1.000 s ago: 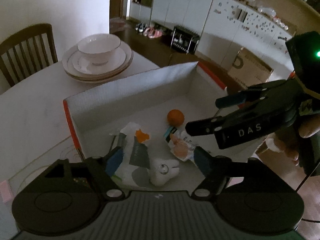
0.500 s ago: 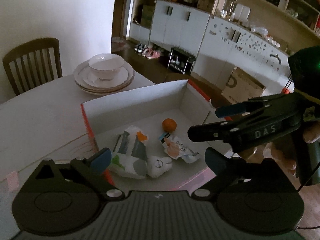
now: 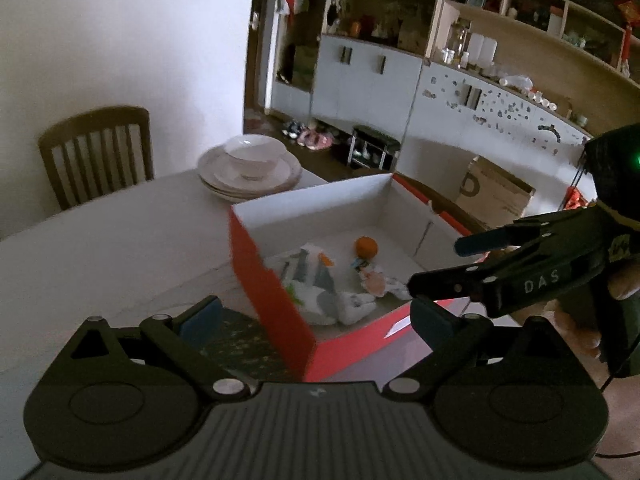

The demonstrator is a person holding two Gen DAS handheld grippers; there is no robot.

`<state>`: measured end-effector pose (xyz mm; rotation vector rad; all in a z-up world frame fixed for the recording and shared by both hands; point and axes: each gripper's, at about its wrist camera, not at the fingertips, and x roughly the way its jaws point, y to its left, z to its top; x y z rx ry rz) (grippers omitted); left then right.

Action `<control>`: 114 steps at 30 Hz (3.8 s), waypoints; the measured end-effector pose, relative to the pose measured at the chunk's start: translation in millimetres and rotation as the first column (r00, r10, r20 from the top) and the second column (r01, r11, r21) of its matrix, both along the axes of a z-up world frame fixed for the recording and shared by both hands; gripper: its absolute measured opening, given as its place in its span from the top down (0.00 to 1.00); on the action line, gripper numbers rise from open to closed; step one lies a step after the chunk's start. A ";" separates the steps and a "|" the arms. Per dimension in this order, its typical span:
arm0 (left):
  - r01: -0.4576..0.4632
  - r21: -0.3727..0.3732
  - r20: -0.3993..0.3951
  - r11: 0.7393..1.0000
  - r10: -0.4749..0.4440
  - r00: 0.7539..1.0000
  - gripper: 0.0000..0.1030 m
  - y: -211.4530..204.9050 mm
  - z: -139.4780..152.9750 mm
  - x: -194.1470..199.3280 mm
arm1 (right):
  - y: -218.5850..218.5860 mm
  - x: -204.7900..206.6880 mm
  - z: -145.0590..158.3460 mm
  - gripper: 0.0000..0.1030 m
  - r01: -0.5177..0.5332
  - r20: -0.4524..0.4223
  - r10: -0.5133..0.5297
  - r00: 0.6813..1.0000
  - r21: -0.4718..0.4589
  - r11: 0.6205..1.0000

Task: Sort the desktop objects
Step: 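Withdraw both tools from the red box back toward the table items, then grasp the silver foil pouch with the left tool while the right tool grasps the blueberry bread bag, then lift the foil pouch and bread bag with both tools and carry them into the red box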

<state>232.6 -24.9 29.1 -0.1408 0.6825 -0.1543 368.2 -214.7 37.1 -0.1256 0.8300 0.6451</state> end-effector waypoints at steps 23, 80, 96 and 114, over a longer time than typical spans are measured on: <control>-0.074 0.010 -0.046 0.997 0.075 0.996 0.02 99.1 -51.1 -92.4 | 69.0 -75.8 -28.3 0.02 0.030 0.006 -0.030 1.000 -0.038 0.999; 0.342 0.130 -0.247 0.931 -0.304 0.920 0.09 55.4 -171.6 -81.3 | 175.5 -49.0 -155.2 0.10 0.152 -0.119 -0.180 0.976 -0.215 0.965; 0.283 0.070 -0.274 0.957 -0.254 0.927 0.31 60.5 -165.0 -77.0 | 174.6 -54.5 -152.4 0.44 0.102 -0.067 -0.122 0.990 -0.242 0.965; 0.168 -0.064 -0.287 0.984 -0.180 0.941 0.55 74.5 -154.9 -83.7 | 137.8 -86.5 -125.7 0.48 0.029 -0.085 -0.048 0.995 -0.211 0.977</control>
